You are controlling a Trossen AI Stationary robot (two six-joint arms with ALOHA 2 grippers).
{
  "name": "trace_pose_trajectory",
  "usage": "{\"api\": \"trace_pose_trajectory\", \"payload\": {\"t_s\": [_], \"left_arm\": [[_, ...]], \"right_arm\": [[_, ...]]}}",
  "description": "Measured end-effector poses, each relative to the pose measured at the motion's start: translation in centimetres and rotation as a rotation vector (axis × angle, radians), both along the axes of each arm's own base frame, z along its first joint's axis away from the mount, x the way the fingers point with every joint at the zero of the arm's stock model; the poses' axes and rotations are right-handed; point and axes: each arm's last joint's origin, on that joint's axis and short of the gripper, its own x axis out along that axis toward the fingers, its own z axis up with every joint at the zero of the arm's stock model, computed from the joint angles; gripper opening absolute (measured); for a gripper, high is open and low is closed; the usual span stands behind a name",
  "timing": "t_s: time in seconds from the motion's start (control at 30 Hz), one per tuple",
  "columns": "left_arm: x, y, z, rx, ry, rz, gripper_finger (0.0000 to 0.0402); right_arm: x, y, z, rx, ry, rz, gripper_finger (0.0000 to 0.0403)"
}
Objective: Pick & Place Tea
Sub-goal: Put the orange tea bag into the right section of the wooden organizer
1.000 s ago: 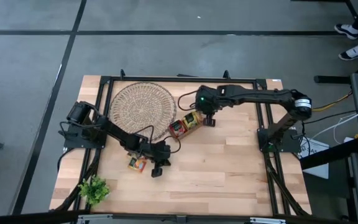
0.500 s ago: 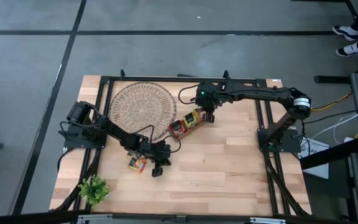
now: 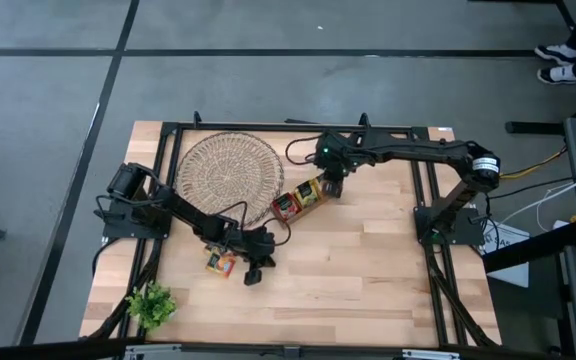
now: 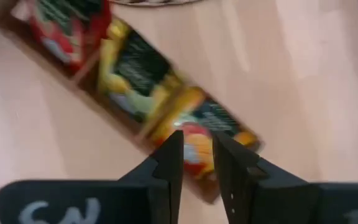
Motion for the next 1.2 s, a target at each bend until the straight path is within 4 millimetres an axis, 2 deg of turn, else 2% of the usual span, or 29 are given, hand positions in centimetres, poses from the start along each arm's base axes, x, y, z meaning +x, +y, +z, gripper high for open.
{"api": "trace_pose_trajectory", "payload": {"t_s": [0.1, 0.2, 0.47, 0.57, 0.67, 0.77, 0.9, 1.03, 1.2], "left_arm": [[-0.1, -0.3, 0.2, -0.001, -0.006, -0.010, 0.0011], [-0.2, -0.6, 0.6, -0.001, -0.017, -0.025, 0.0011], [-1.2, -2.0, 2.1, -0.013, -0.021, -0.088, 0.0011], [-1.9, -2.8, 2.9, -0.041, -0.007, -0.118, 0.0010], [-3.0, -3.4, 4.0, -0.040, 0.019, -0.130, 0.0004], [-4.8, -3.5, 5.5, -0.038, 0.093, -0.052, 0.0002], [-7.9, -3.4, 6.6, 0.035, 0.216, 0.121, 0.0002], [-9.6, -3.7, 5.7, 0.026, 0.383, 0.221, 0.0002], [-9.7, -4.6, 3.5, 0.068, 0.478, 0.241, 0.0002]], "right_arm": [[0.5, 1.9, 0.0, 0.063, -0.014, 0.004, 0.0088], [1.1, 4.9, 0.0, 0.095, -0.017, 0.051, 0.0088], [1.8, 15.3, 0.1, 0.047, -0.094, 0.173, 0.0088], [1.3, 18.8, -1.3, 0.006, -0.170, 0.249, 0.0088], [0.3, 21.5, -4.0, 0.030, -0.277, 0.323, 0.0088], [-0.9, 22.8, -6.9, 0.104, -0.398, 0.322, 0.0088], [-1.8, 23.0, -8.5, 0.202, -0.574, 0.263, 0.0088], [-2.0, 22.9, -8.8, 0.224, -0.613, 0.228, 0.0088], [-2.0, 22.9, -8.8, 0.213, -0.613, 0.242, 0.0088]]}}
